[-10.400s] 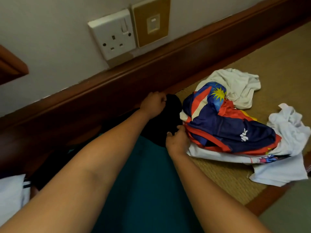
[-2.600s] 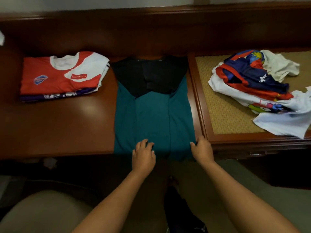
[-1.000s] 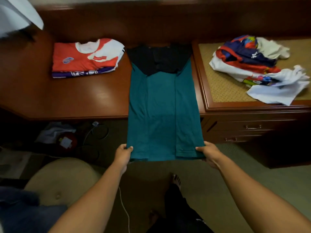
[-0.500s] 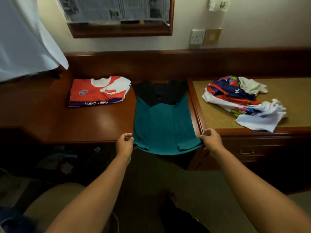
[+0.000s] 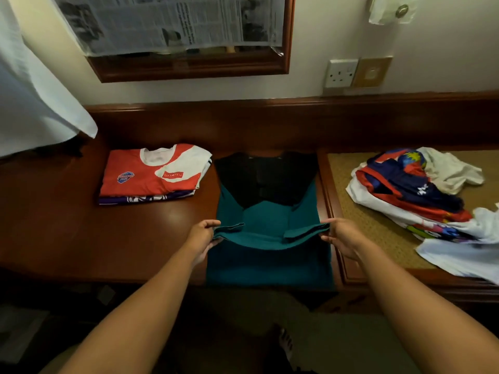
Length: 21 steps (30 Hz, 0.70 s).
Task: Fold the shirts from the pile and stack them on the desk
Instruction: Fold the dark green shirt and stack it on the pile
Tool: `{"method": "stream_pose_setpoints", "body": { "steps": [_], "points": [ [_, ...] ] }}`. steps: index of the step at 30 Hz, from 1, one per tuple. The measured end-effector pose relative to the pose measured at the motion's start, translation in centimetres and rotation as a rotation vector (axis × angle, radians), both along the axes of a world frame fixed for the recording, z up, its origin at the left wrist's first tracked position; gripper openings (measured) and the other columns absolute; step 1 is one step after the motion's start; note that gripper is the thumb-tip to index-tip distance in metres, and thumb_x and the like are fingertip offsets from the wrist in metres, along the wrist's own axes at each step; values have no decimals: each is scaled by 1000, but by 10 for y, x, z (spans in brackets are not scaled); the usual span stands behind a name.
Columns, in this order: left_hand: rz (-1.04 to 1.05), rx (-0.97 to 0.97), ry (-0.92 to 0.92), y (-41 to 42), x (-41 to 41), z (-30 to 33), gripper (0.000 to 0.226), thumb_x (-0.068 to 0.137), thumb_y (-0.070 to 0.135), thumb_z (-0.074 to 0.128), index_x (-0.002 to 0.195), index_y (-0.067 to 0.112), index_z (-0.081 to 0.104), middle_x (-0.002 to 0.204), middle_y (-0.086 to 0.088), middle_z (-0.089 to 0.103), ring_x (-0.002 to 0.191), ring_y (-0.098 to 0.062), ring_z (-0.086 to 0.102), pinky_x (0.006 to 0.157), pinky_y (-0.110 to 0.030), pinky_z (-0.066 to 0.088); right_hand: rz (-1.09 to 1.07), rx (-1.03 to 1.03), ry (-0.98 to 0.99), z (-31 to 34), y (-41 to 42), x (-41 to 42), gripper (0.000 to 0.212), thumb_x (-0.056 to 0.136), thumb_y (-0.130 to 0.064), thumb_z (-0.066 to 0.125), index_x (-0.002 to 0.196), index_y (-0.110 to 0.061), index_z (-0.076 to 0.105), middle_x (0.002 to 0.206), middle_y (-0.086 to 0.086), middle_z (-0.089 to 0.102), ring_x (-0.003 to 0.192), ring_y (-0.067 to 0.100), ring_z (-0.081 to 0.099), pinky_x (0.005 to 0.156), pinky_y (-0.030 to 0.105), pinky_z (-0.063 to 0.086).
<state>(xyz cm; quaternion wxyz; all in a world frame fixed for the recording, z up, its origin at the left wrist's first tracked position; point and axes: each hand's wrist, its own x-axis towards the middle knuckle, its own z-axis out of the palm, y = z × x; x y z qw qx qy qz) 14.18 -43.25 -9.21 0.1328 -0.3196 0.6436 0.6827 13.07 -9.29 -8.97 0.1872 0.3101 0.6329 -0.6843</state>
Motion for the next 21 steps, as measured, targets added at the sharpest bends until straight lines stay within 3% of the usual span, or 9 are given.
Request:
{"method": "stream_pose_setpoints", "body": {
  "steps": [4, 7, 10, 12, 14, 17, 19, 21],
  "points": [
    [-50, -37, -47, 6, -36, -11, 28, 94, -17, 31, 98, 1, 53, 94, -11, 55, 85, -20, 55, 86, -32, 48, 125, 131, -28, -27, 5, -44, 27, 89, 16, 39, 85, -5, 56, 77, 15, 57, 59, 21, 53, 44, 21, 47],
    [-66, -75, -70, 5, -57, -21, 23, 98, -7, 38, 89, 8, 53, 77, -8, 51, 65, -14, 48, 61, -21, 55, 200, 169, -22, -42, 7, -66, 16, 92, 7, 49, 87, -7, 55, 70, 11, 55, 54, 18, 51, 41, 20, 43],
    [-89, -186, -105, -3, -73, -37, 12, 101, 8, 43, 104, 7, 54, 70, -3, 50, 55, -11, 43, 38, -16, 39, 201, 185, -9, -56, 7, -81, 4, 97, -8, 53, 100, -7, 54, 71, 9, 54, 55, 17, 49, 45, 25, 42],
    [-81, -265, -128, -9, -82, -50, 17, 102, 16, 43, 112, 9, 54, 76, -2, 54, 53, -13, 43, 34, -16, 31, 154, 229, -21, -67, 9, -88, 13, 98, -14, 52, 109, -7, 54, 71, 10, 54, 55, 18, 48, 48, 28, 41],
    [-101, -337, -158, -12, -88, -61, 17, 102, 19, 44, 109, 10, 55, 85, -6, 58, 58, -16, 47, 41, -19, 38, 137, 321, -44, -76, 10, -95, 18, 98, -15, 52, 115, -9, 55, 77, 10, 56, 60, 20, 50, 51, 30, 42],
    [-136, -318, -208, -14, -97, -77, 20, 96, 10, 49, 111, 3, 60, 101, -15, 65, 82, -23, 59, 72, -28, 47, 275, 549, -73, -91, 9, -101, 39, 90, -12, 57, 129, -12, 51, 98, 7, 61, 85, 24, 59, 71, 37, 54],
    [-147, -319, -207, -13, -101, -81, 21, 91, 3, 51, 110, 3, 59, 101, -14, 64, 86, -23, 60, 74, -27, 45, 425, 701, -52, -98, 6, -103, 51, 83, -13, 58, 133, -15, 51, 110, 7, 61, 99, 25, 60, 87, 38, 52],
    [-170, -329, -176, -11, -106, -83, 16, 90, 3, 55, 106, 6, 59, 99, -12, 64, 85, -21, 59, 70, -24, 44, 514, 793, -29, -96, -2, -103, 57, 84, -16, 61, 139, -16, 45, 132, 13, 48, 119, 31, 50, 101, 37, 44]
  ]
}}
